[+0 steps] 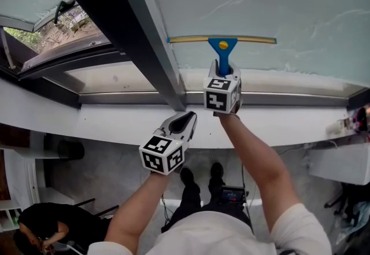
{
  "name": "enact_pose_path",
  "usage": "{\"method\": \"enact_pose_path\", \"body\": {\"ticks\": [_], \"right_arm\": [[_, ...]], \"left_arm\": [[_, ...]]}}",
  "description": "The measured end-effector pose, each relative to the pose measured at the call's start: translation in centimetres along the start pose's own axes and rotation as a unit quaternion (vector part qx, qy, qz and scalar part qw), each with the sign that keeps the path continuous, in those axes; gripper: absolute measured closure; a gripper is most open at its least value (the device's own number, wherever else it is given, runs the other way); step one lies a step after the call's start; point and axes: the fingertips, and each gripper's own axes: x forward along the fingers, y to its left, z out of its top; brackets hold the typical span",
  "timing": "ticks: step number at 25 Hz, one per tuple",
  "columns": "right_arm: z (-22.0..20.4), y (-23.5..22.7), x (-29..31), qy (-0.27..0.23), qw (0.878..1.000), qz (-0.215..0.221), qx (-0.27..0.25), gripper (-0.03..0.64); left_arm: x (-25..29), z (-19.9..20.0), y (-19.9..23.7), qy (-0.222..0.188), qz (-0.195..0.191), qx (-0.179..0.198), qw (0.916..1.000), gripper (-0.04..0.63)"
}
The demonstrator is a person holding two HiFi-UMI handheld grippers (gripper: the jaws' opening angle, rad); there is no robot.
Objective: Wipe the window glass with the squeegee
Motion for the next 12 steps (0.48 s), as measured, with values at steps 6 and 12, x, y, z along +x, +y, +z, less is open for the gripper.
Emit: {"method": "enact_pose_path", "body": {"ticks": [6,12], "right_arm": [[-1.3,0.1,0.5,0.002,1.0,0.0,-0.002,0.522],[-2.2,0.2,0.9,-0.004,1.0,0.003,-0.003,0.523]], "left_arm": [[0.5,-1.0,0.3,0.007,-0.001,-0.005,1.0,0.563],[0.9,-1.9,0.6,0.013,0.0,-0.011,0.9999,0.563]]}}
